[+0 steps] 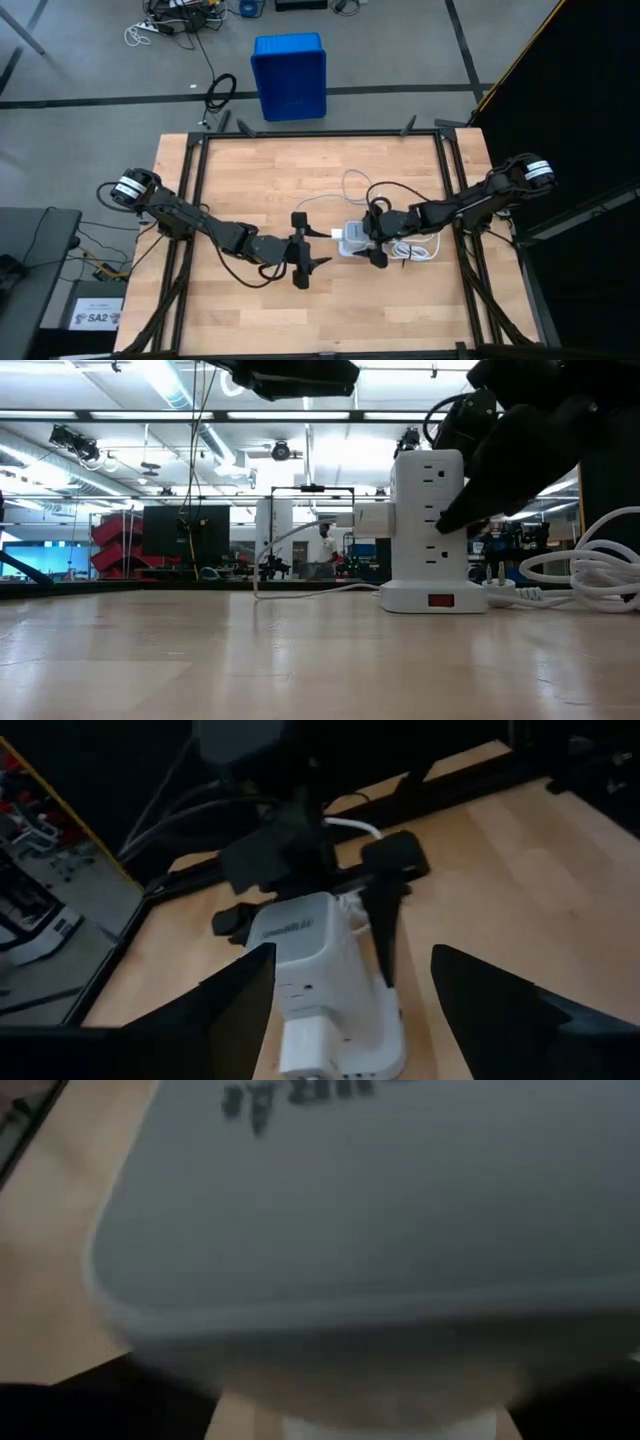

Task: Insert USB
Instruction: Insert the white charger adapter into the white outlet extension, then remove the white charger adapter from the white outlet extension

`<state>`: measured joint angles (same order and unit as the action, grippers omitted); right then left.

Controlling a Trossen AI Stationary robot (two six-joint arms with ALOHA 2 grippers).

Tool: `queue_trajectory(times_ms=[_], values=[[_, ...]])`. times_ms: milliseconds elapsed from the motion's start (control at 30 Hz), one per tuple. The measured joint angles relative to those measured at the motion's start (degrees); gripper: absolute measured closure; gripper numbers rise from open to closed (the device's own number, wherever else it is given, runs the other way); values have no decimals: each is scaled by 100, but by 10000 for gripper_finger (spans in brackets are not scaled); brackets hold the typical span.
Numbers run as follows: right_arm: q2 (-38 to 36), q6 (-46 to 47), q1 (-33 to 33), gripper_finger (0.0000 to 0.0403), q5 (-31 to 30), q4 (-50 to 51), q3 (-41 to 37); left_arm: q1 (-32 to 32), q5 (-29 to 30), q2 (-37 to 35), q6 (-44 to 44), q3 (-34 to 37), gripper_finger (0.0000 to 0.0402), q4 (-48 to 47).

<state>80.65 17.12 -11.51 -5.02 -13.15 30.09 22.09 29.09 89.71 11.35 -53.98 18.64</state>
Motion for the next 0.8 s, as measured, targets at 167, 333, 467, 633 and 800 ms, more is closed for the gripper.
queue_trajectory(times_ms=[167, 333, 467, 633, 800], values=[[-451, 238, -9, 99, 244, 726, 0, -110, 6, 1, -12, 0, 149, 0], [-1150, 16, -9, 120, 206, 1466, 0, -202, -17, 0, -22, 0, 149, 75], [-1854, -94, -7, 129, -73, 2059, -2, -255, -52, -32, -2, 1, 149, 123], [-2983, -244, -13, 137, -279, 2251, 27, -260, -665, -408, 74, -22, 149, 327], [-4124, -707, -90, 147, -468, 2392, 151, -272, -547, -1350, 194, -63, 151, -317]])
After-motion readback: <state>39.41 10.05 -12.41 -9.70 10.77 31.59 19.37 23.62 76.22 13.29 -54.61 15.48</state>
